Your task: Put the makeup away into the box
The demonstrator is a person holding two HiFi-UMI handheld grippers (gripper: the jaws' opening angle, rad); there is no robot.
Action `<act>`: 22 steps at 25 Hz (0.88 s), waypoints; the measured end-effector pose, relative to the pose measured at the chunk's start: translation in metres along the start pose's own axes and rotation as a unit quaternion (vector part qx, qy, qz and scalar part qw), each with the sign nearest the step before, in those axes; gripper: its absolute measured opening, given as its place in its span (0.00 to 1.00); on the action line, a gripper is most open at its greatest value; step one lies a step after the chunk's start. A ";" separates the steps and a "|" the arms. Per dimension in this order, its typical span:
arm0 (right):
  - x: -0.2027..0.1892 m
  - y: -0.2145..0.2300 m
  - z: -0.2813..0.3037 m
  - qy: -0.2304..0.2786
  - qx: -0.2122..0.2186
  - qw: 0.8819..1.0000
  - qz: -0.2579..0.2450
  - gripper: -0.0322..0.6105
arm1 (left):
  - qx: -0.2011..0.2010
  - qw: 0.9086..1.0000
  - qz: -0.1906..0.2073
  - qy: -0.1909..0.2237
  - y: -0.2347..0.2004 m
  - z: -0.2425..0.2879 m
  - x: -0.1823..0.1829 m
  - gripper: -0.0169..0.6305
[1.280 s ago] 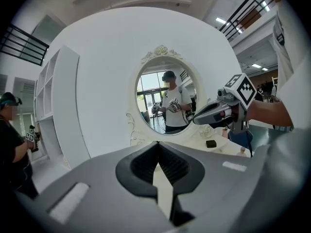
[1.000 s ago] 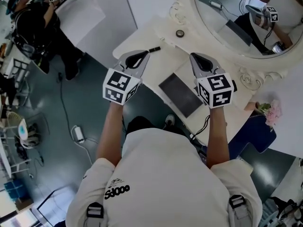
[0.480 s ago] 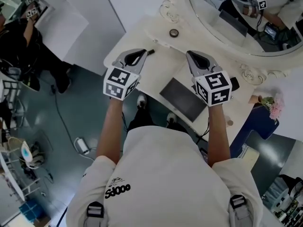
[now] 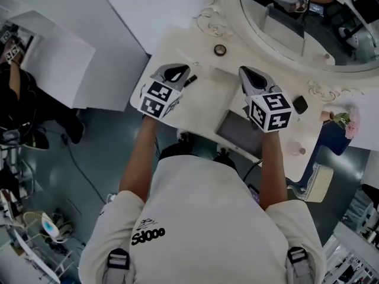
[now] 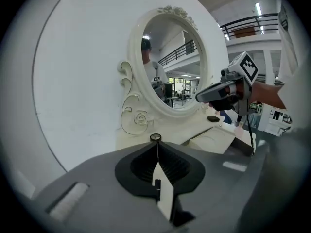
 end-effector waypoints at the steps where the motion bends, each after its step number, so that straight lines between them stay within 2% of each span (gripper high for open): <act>1: -0.002 0.002 0.005 -0.001 -0.011 1.000 0.006 0.05 | -0.012 1.000 0.000 -0.003 -0.004 0.007 -0.005 0.08; 4: -0.009 0.006 0.019 -0.012 -0.037 0.999 0.018 0.05 | -0.038 0.999 -0.004 -0.019 -0.018 0.028 -0.023 0.15; 8: -0.024 0.008 0.028 -0.031 -0.062 0.996 0.049 0.05 | -0.079 0.995 0.004 -0.062 -0.022 0.056 -0.051 0.22; 13: -0.040 0.007 0.031 -0.052 -0.089 0.993 0.062 0.05 | -0.133 0.984 0.013 -0.119 -0.013 0.082 -0.092 0.22; 16: -0.045 0.007 0.027 -0.054 -0.103 0.991 0.066 0.05 | -0.139 0.978 0.031 -0.154 -0.012 0.094 -0.118 0.22; 22: -0.057 0.004 0.015 -0.059 -0.113 0.989 0.079 0.05 | -0.131 0.973 0.030 -0.190 -0.009 0.106 -0.149 0.27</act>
Point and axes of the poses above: the fingertips, and each gripper's own axes: z forward along the fingers, y to its right, x out of its top, the point moved 4 cm from there along -z, backward along the fingers, and after that the axes turned 1 degree about x, right-handed, at the moved point
